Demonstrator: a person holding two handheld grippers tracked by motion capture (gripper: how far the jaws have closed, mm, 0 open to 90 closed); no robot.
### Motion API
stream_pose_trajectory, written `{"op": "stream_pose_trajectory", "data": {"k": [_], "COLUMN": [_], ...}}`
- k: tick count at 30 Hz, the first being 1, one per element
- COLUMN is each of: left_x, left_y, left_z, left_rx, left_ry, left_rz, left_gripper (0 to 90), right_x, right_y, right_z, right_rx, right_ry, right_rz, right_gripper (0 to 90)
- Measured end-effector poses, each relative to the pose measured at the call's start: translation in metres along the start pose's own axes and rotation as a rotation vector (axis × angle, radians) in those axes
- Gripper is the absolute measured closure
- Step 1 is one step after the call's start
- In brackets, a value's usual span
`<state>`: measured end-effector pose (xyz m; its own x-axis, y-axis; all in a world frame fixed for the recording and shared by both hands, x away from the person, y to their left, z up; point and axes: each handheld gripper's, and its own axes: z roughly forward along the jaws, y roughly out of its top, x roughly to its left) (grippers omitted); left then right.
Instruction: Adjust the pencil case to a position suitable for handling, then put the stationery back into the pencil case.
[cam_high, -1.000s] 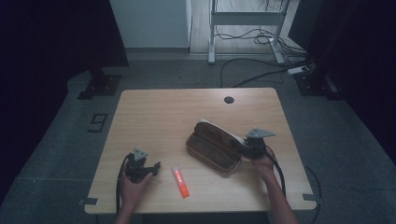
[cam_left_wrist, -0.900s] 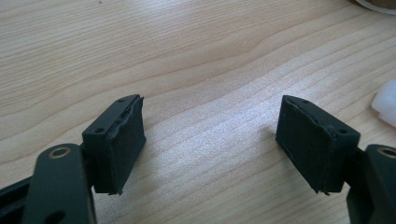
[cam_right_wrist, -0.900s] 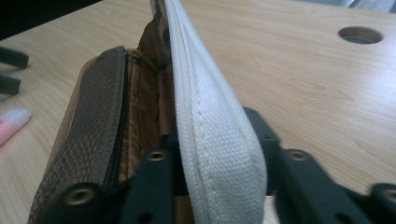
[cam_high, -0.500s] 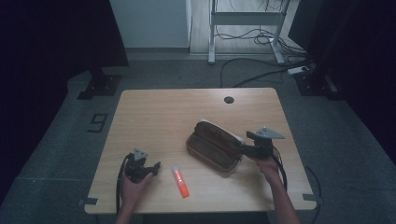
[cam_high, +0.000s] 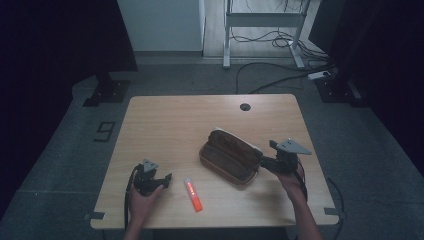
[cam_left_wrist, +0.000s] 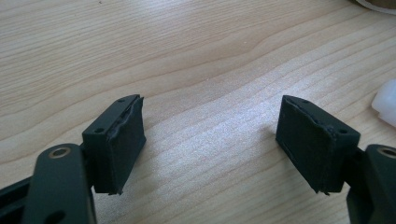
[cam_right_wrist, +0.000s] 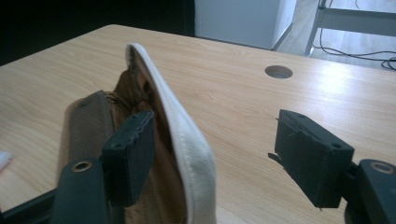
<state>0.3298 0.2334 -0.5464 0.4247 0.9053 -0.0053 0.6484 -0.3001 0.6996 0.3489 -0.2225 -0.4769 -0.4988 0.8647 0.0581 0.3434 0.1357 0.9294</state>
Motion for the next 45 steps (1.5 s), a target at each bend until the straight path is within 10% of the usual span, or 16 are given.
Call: {"op": "stream_pose_trajectory", "data": {"k": [20,45], "left_x": [0.000,0.000], "left_y": [0.000,0.000], "left_z": [0.000,0.000], "left_rx": [0.000,0.001], "left_ry": [0.000,0.000], "left_rz": [-0.001,0.000], "left_gripper": [23.4,23.4], "right_x": [0.072,0.119], "right_y": [-0.005,-0.022], "right_z": [0.016,0.037], "right_rx": [0.042,0.116], "right_ry": [0.236,0.320], "right_rz": [-0.040,-0.086], "right_gripper": [31.2,33.8]}}
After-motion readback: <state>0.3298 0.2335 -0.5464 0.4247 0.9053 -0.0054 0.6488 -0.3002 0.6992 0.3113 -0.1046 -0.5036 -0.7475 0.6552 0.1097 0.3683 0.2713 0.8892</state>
